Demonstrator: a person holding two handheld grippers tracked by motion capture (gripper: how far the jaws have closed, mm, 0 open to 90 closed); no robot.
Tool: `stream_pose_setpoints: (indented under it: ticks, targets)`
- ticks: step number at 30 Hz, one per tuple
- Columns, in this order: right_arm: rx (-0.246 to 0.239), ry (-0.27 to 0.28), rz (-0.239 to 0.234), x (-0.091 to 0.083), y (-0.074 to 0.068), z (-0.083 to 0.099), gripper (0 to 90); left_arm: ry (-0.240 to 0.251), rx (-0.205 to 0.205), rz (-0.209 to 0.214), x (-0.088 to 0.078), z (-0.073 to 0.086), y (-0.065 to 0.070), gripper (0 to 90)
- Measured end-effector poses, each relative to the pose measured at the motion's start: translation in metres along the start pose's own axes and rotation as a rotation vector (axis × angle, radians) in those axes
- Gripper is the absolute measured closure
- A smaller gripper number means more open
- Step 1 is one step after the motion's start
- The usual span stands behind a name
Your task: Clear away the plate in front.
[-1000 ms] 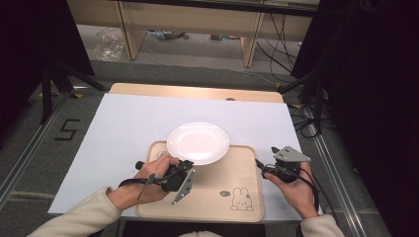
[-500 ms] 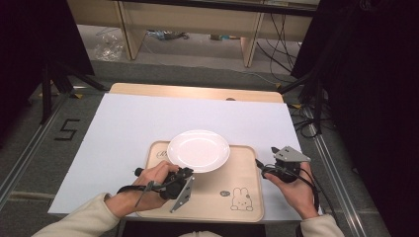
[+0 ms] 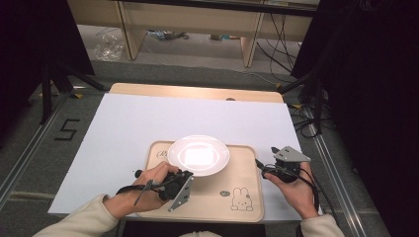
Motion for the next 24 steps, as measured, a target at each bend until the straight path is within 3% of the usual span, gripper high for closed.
stream_pose_setpoints:
  ticks: [3,5,6,8,9,12,18,24]
  targets:
    - [-0.001,-0.001,-0.001,0.000,0.000,0.000,27.3,0.012,-0.029,0.039,0.001,0.001,0.003,84.9]
    - [0.001,0.000,-0.001,0.000,0.000,0.000,27.2,0.022,-0.065,0.089,0.002,0.001,0.007,76.8]
    - [0.002,0.000,-0.001,0.000,0.000,0.000,27.2,0.036,-0.089,0.096,0.002,0.000,0.008,72.5]
    - [0.000,-0.001,0.000,0.000,0.000,0.000,27.1,0.044,-0.091,0.086,-0.001,0.000,0.005,65.2]
    - [0.000,-0.001,-0.001,0.000,0.000,0.000,27.1,0.085,-0.152,0.096,-0.004,-0.001,0.001,60.8]
    - [0.000,-0.001,-0.001,0.000,0.000,0.000,27.0,0.109,-0.205,0.079,-0.007,0.002,-0.007,49.1]
    - [0.002,0.000,-0.001,0.000,0.000,0.000,27.0,0.194,-0.398,0.049,-0.012,0.012,-0.020,39.4]
    - [0.008,0.000,-0.002,0.000,0.001,0.000,26.6,0.239,-0.538,0.037,-0.011,0.026,-0.022,33.7]
Point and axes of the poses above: each handheld gripper's, and its own axes: x roughly forward along the jaws, z roughly out of its underside, y roughly to its right, the point moved 8 cm from there along x, roughly forward along the jaws, and after that the axes turned 5 degrees about z, right-handed, at the moved point
